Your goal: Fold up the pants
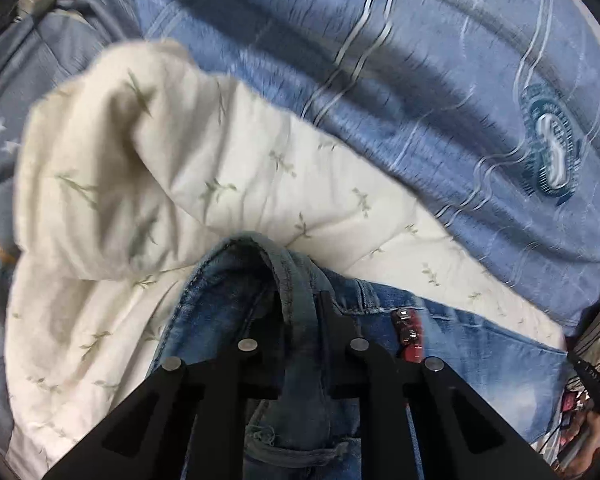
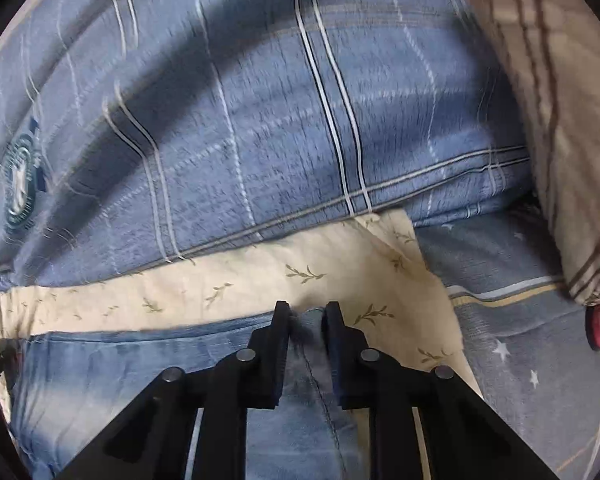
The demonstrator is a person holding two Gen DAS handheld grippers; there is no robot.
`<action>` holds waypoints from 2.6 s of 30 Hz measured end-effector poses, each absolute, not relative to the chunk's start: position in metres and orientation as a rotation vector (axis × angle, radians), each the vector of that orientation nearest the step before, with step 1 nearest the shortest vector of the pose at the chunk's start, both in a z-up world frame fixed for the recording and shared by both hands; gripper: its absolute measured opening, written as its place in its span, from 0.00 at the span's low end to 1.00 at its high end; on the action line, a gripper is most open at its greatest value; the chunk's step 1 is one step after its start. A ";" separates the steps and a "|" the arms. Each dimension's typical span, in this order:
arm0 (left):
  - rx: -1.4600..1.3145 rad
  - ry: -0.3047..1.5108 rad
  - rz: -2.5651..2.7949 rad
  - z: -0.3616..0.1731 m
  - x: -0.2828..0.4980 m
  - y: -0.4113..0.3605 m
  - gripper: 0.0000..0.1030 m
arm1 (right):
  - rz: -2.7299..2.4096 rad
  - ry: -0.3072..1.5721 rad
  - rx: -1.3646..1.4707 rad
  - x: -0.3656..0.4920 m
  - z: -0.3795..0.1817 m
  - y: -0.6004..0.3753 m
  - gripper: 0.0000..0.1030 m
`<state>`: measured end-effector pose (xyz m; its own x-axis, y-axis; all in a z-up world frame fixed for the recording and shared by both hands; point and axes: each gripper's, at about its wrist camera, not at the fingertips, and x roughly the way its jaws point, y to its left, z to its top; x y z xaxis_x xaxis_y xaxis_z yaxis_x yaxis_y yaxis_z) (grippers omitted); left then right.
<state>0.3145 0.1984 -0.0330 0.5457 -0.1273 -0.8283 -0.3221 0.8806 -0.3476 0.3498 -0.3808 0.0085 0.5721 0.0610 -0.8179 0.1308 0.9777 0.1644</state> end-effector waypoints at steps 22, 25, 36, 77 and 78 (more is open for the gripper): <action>-0.617 0.765 0.016 0.068 0.087 0.198 0.13 | 0.030 0.741 0.493 0.120 0.089 -0.419 0.18; -0.622 0.767 0.003 0.060 0.058 0.196 0.13 | 0.020 0.743 0.513 0.083 0.078 -0.424 0.18; -0.553 0.881 0.006 0.010 -0.004 0.183 0.19 | -0.015 0.935 0.494 0.006 -0.016 -0.425 0.18; -0.311 0.901 0.173 0.036 -0.002 0.147 0.71 | 0.170 1.016 0.302 0.058 0.040 -0.319 0.61; -0.268 0.871 0.167 0.039 0.002 0.141 0.73 | 0.230 0.994 0.286 0.066 0.051 -0.303 0.61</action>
